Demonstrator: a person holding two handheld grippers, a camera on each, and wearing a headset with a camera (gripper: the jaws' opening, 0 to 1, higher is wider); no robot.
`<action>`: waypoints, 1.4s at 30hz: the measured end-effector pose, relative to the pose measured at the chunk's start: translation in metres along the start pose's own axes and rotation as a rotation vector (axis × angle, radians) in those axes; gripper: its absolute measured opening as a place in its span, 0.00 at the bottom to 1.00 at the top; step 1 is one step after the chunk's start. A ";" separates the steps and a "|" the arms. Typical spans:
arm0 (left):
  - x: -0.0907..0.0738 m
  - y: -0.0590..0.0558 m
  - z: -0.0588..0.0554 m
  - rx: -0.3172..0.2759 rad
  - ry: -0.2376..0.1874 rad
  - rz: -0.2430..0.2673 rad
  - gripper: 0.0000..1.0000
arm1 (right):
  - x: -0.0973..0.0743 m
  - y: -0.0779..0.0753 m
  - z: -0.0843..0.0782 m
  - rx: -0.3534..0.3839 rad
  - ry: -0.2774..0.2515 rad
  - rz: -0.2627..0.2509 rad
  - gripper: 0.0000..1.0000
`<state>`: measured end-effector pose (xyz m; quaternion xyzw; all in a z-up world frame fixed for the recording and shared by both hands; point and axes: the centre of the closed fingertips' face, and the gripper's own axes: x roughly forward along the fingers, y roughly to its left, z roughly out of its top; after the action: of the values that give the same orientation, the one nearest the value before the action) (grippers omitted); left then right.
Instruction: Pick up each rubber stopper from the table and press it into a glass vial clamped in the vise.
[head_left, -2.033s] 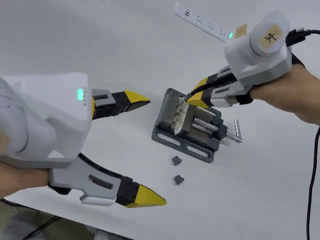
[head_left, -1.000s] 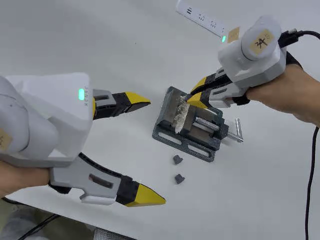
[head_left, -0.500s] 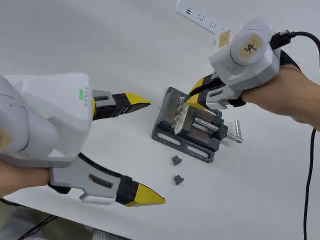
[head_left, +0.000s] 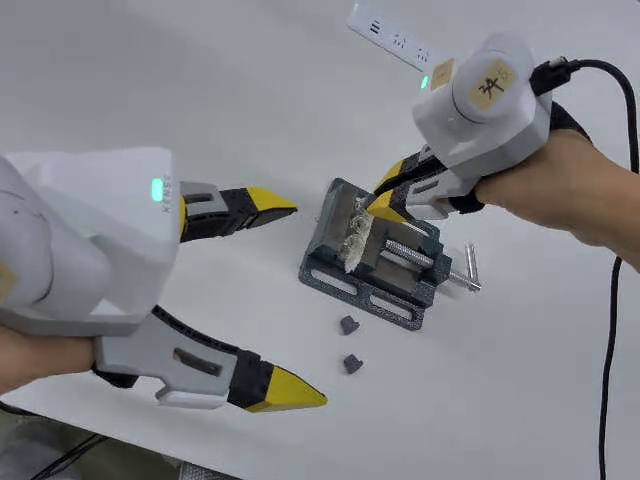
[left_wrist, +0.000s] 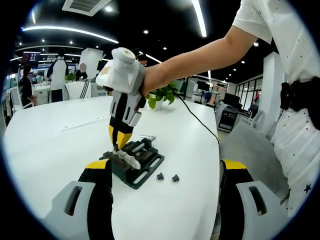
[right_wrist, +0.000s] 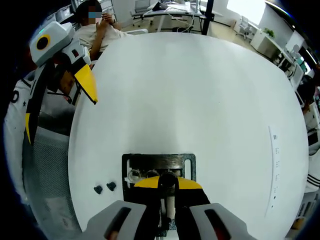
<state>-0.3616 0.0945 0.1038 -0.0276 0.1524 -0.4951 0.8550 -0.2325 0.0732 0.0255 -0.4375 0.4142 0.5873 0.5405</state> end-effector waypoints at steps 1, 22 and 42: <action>0.000 0.000 0.000 -0.001 -0.001 0.001 0.88 | 0.000 0.000 0.000 -0.001 -0.001 -0.004 0.04; -0.003 0.001 -0.002 0.000 0.011 0.007 0.87 | -0.006 0.001 0.001 -0.019 -0.047 -0.007 0.14; 0.000 -0.002 -0.004 -0.001 0.023 -0.009 0.86 | -0.011 0.000 0.000 -0.007 -0.082 -0.004 0.01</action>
<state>-0.3642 0.0942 0.1003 -0.0231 0.1623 -0.4990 0.8510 -0.2319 0.0705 0.0362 -0.4156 0.3886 0.6049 0.5570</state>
